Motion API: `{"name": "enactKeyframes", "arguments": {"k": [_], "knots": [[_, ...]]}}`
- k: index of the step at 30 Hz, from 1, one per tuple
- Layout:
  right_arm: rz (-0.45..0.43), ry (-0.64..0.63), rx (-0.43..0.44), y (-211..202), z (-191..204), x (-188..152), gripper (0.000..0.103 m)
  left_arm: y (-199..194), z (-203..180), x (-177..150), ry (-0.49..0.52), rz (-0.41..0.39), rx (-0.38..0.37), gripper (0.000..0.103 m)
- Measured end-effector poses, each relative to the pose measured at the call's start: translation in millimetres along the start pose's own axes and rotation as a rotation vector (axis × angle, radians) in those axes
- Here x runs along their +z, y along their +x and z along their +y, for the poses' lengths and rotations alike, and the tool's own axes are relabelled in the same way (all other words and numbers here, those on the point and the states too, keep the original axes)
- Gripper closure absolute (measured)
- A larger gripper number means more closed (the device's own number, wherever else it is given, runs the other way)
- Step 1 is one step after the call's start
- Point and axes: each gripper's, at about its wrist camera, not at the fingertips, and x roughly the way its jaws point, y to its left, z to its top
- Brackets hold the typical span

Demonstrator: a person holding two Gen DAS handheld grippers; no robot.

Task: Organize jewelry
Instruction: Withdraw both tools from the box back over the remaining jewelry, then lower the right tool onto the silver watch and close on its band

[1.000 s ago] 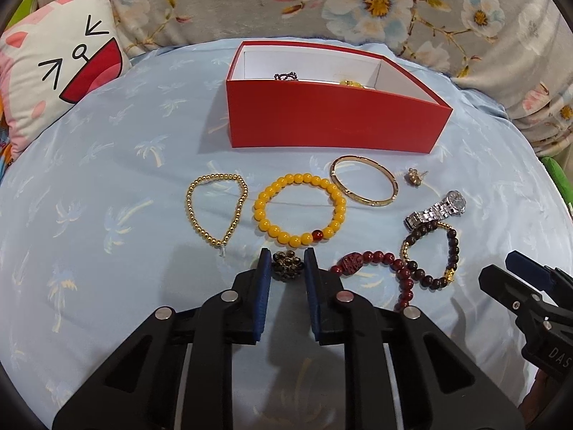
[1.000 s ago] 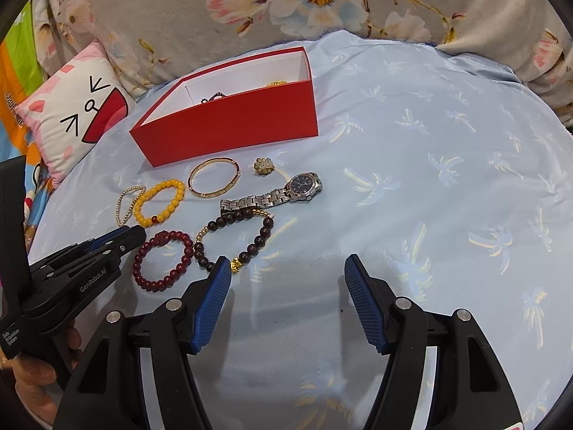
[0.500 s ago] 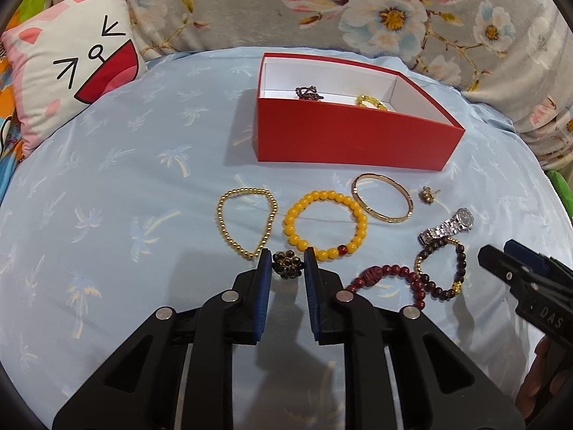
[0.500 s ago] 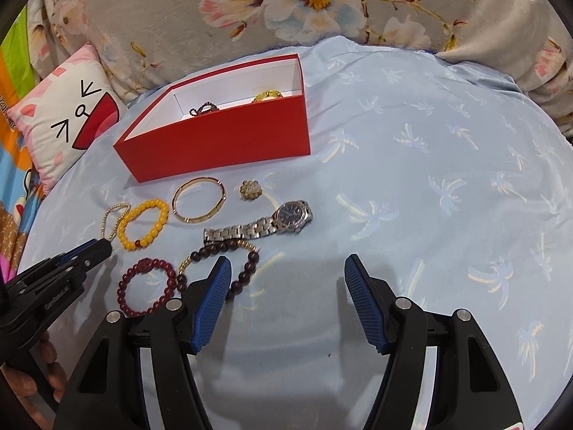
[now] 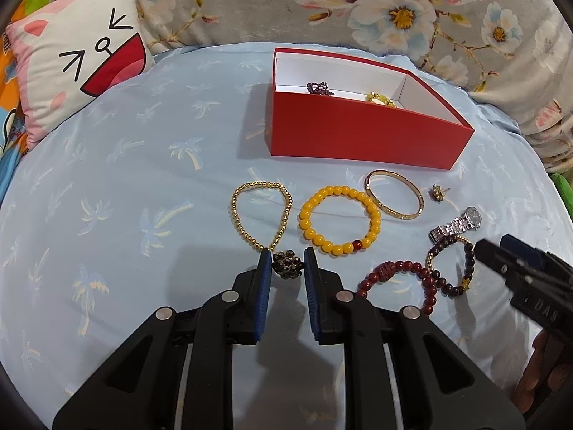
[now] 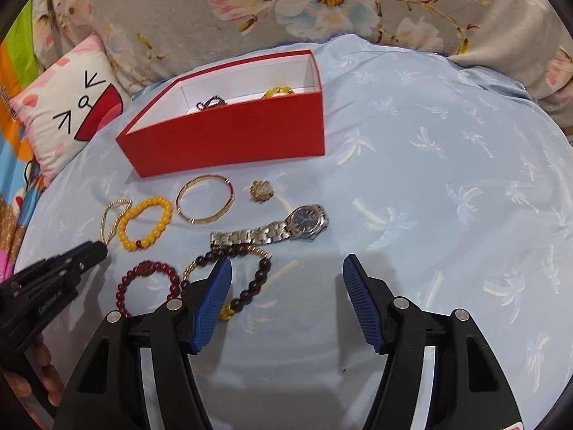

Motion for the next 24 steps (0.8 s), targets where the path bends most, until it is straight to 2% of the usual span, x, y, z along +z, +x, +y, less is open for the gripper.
{"name": "enactKeyframes", "arguments": {"k": [6, 12, 16, 24], "knots": [[-0.028, 0.018, -0.012, 9, -11, 24, 0.042, 1, -1, -2, -0.002, 0.008, 0.002, 0.085], [-0.006, 0.017, 0.026, 34, -12, 48, 0.051, 2, -2, -2, -0.002, 0.013, 0.006, 0.085], [0.039, 0.007, 0.061, 47, -12, 48, 0.068, 3, -1, -2, -0.003, 0.018, 0.007, 0.085], [0.068, -0.020, 0.062, 29, -17, 25, 0.074, 3, -2, -3, -0.008, 0.022, 0.005, 0.085]]}}
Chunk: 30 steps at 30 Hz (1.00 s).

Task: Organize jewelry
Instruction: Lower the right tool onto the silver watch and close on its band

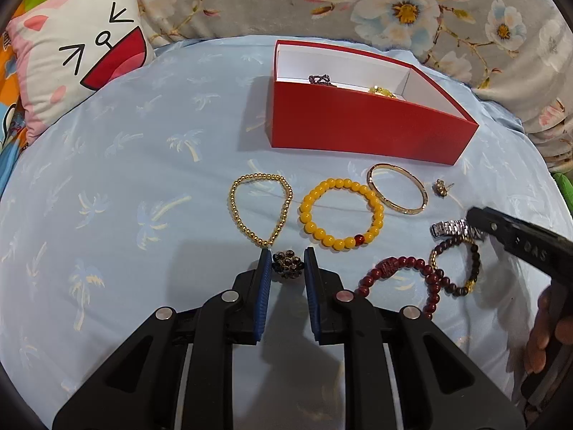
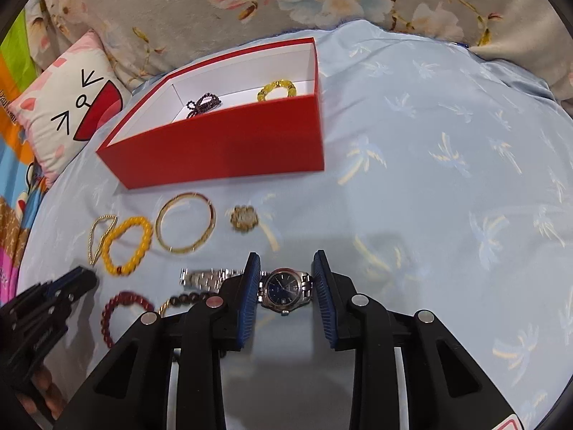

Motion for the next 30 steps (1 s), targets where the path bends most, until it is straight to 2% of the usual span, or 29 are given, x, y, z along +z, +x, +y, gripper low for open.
{"name": "enactKeyframes", "arguments": {"k": [3, 9, 14, 16, 22, 26, 27, 28, 30], "knots": [[0.015, 0.011, 0.019, -11, -3, -14, 0.074, -2, -2, -1, 0.003, -0.003, -0.003, 0.085], [0.025, -0.043, 0.013, -26, 7, -34, 0.073, -4, -7, -2, 0.012, -0.005, -0.011, 0.085], [-0.015, -0.123, -0.057, -24, 13, -28, 0.072, -6, -8, -4, 0.016, -0.003, -0.012, 0.085], [-0.026, -0.152, -0.064, -22, 13, -24, 0.069, -6, -8, -4, 0.018, -0.003, -0.010, 0.085], [-0.003, -0.261, -0.026, -14, 11, -21, 0.060, -6, -8, -3, 0.014, -0.004, -0.005, 0.085], [0.008, -0.279, -0.009, -11, 11, -22, 0.061, -4, -9, -2, 0.012, 0.000, -0.004, 0.085], [0.011, -0.271, -0.003, -11, 11, -22, 0.063, -4, -10, -2, 0.013, 0.000, -0.004, 0.085], [0.014, -0.268, 0.002, -12, 11, -22, 0.070, -4, -11, -2, 0.016, 0.000, -0.006, 0.085], [0.026, -0.251, 0.020, -14, 10, -24, 0.074, -5, -11, -3, 0.019, -0.001, -0.006, 0.085]]}}
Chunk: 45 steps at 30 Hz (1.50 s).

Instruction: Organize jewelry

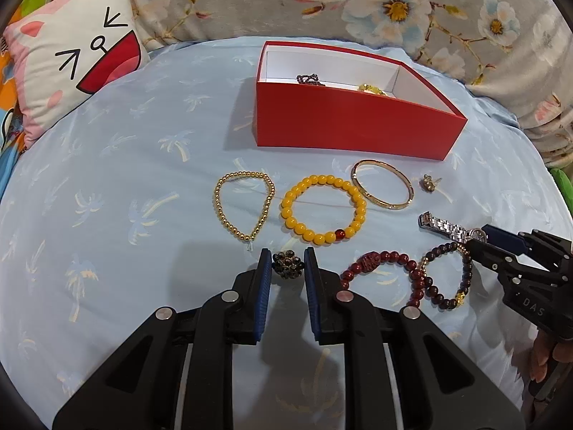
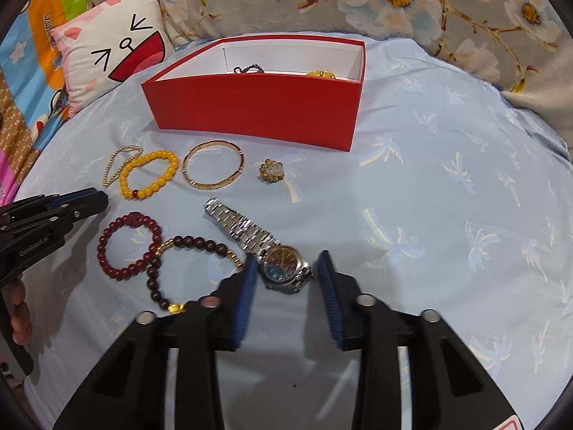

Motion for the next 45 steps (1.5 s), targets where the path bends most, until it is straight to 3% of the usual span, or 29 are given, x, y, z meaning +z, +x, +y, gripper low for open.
{"name": "enactKeyframes", "arguments": {"k": [5, 13, 20, 36, 37, 38, 45], "knots": [[0.025, 0.028, 0.058, -7, 5, -8, 0.076, 2, 0, 0, 0.000, 0.005, -0.007, 0.085], [-0.001, -0.040, -0.008, -1, 17, -4, 0.074, -1, -2, -2, 0.006, 0.002, -0.011, 0.085], [0.000, 0.028, 0.002, -4, 11, -7, 0.080, -5, -4, -1, 0.012, -0.001, -0.015, 0.085], [-0.154, 0.175, -0.006, -64, 7, 32, 0.081, -34, -19, 32, 0.064, -0.047, -0.005, 0.085], [-0.163, 0.176, -0.007, -67, 7, 35, 0.095, -35, -20, 37, 0.070, -0.050, 0.001, 0.085], [-0.167, 0.181, -0.002, -70, 7, 40, 0.101, -37, -21, 41, 0.075, -0.053, 0.004, 0.085], [-0.178, 0.157, -0.028, -73, 10, 59, 0.102, -48, -25, 64, 0.097, -0.102, 0.024, 0.085]]}}
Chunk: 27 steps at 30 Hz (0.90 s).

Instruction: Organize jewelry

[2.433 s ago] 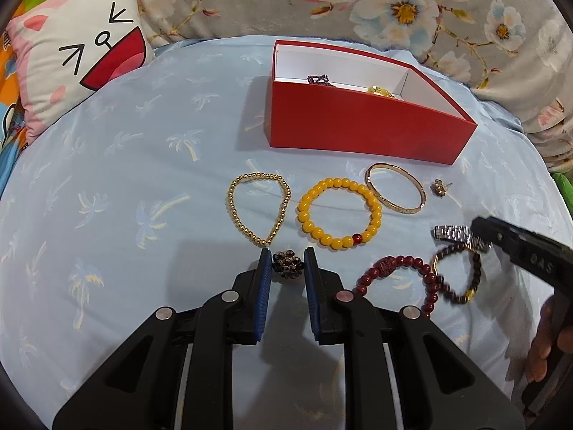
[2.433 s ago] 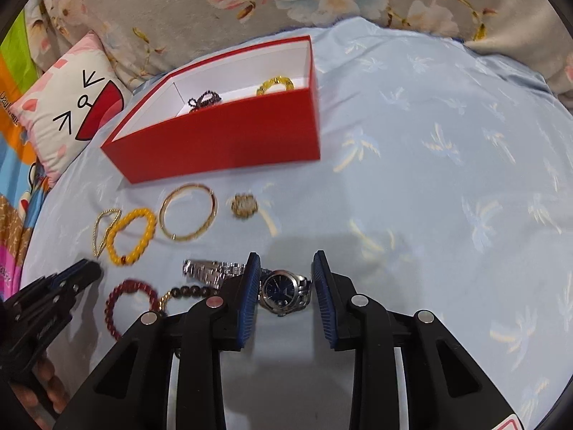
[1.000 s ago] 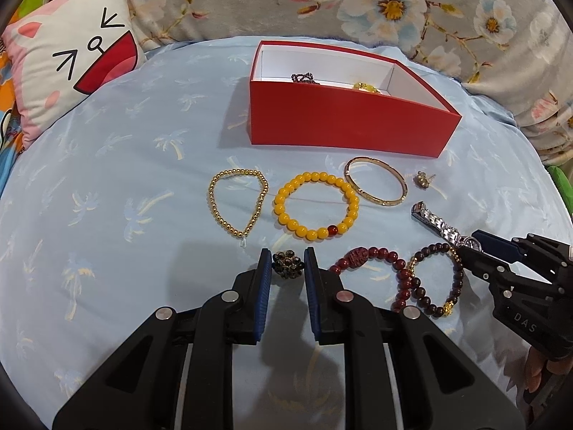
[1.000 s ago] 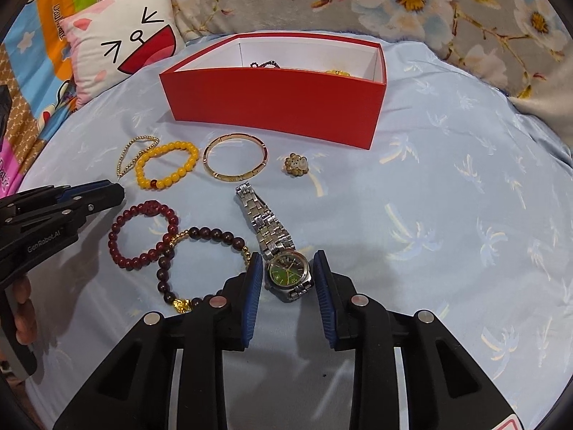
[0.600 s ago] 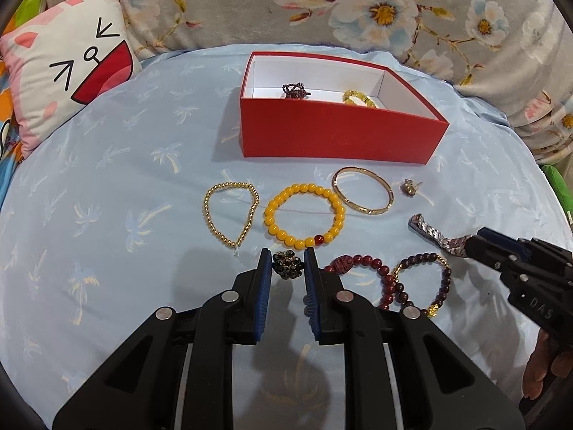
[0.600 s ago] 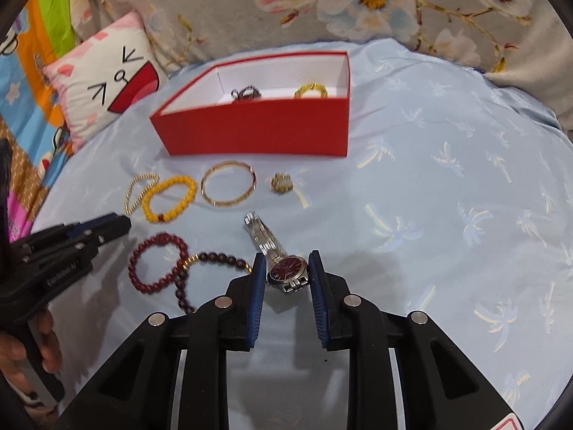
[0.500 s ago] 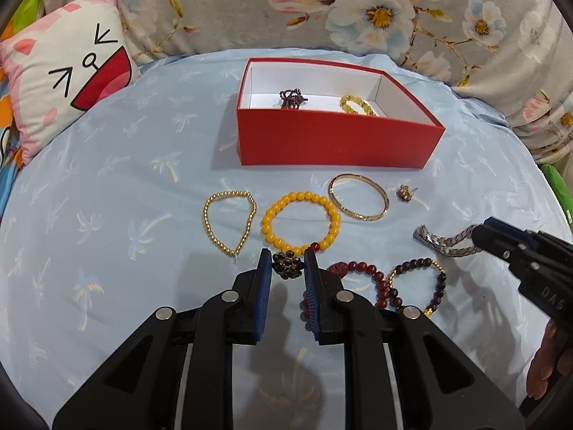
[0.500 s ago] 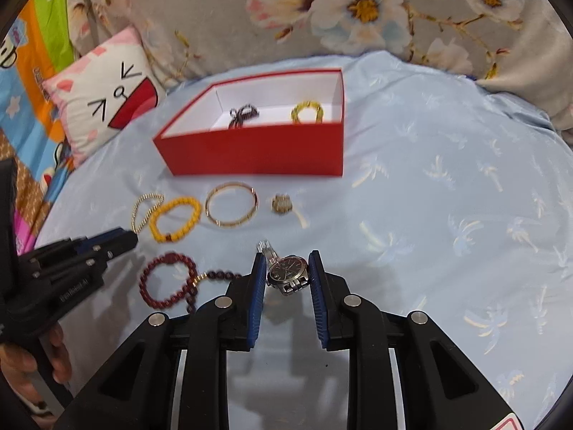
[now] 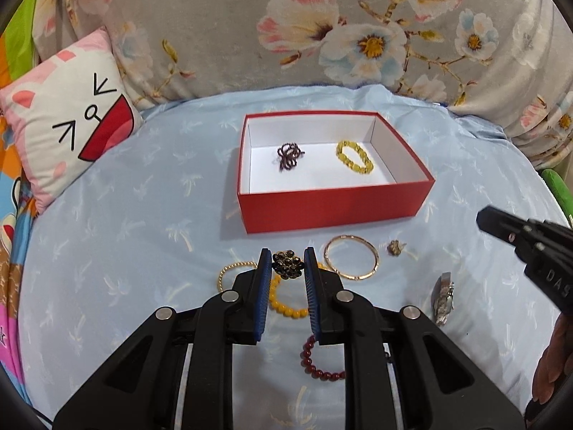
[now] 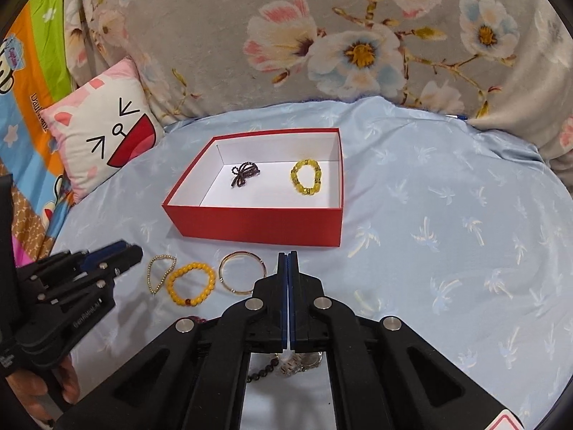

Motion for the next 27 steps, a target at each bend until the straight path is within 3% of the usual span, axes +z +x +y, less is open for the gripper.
{"name": "enactKeyframes", "arguments": {"k": [3, 7, 11, 15, 19, 24, 27], "knots": [[0.023, -0.004, -0.015, 2, -4, -15, 0.098, 0, 4, -2, -0.009, 0.002, 0.002, 0.085], [0.087, 0.016, -0.042, 10, -15, -50, 0.070, 10, 8, -14, -0.024, 0.036, 0.000, 0.085], [0.143, 0.041, -0.054, 19, -17, -81, 0.069, 19, 6, -29, -0.031, 0.075, -0.006, 0.085], [0.155, 0.089, -0.051, 30, -23, -83, 0.069, 24, 2, -38, -0.029, 0.098, -0.010, 0.085], [0.149, 0.077, -0.074, 42, -20, -76, 0.055, 25, 2, -42, -0.028, 0.107, -0.009, 0.085], [0.151, 0.070, -0.095, 55, -19, -76, 0.054, 27, 3, -41, -0.029, 0.112, -0.005, 0.085], [0.151, 0.063, -0.096, 56, -17, -74, 0.078, 29, 4, -40, -0.032, 0.116, -0.007, 0.085]]}}
